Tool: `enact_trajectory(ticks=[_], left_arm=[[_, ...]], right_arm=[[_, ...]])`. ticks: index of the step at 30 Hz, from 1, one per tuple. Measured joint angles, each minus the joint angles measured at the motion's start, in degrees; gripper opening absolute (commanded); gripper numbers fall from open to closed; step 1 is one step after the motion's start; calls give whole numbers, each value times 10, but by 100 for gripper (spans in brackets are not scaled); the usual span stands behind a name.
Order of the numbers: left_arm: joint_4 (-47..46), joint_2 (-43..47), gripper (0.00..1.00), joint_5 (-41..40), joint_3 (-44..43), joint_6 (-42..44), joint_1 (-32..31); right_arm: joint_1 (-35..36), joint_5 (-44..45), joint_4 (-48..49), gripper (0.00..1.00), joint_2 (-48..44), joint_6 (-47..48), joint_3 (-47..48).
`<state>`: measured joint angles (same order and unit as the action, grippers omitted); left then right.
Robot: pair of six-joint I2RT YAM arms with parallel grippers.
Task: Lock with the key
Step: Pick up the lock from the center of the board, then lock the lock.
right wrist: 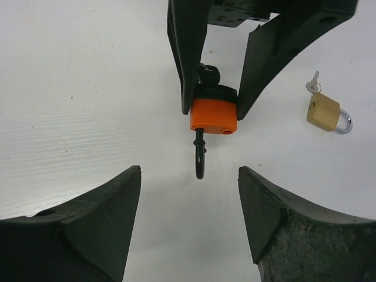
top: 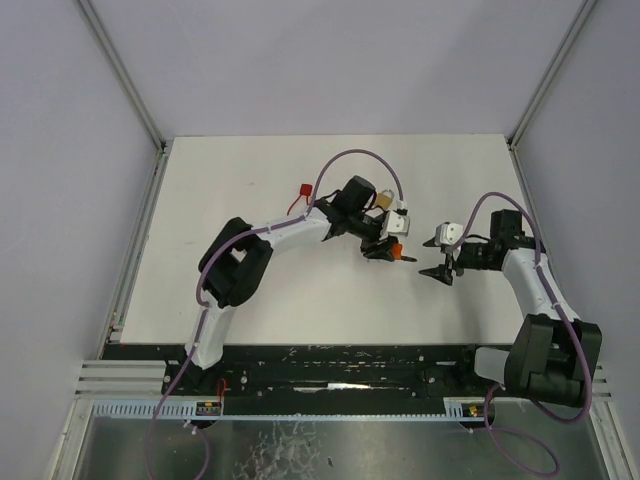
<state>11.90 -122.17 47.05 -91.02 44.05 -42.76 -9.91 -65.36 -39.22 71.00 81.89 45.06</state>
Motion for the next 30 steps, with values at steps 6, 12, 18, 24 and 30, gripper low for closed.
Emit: enact_trajectory(ticks=[6,12,18,24,30], left_arm=[[-13,1,0,50,0,-23,5],[-23,1,0,88,0,-50,8],[-33,1,0,109,0,-68,15],[-38,1,0,123,0,-77,17],[-54,1,0,137,0,-91,19]], right_arm=[[22,16,34,69,-9,26,-31],[36,28,59,60,-12,21,-38],[44,39,72,52,-2,9,-38],[56,53,85,44,9,-3,-38],[68,62,93,32,15,-13,-38]])
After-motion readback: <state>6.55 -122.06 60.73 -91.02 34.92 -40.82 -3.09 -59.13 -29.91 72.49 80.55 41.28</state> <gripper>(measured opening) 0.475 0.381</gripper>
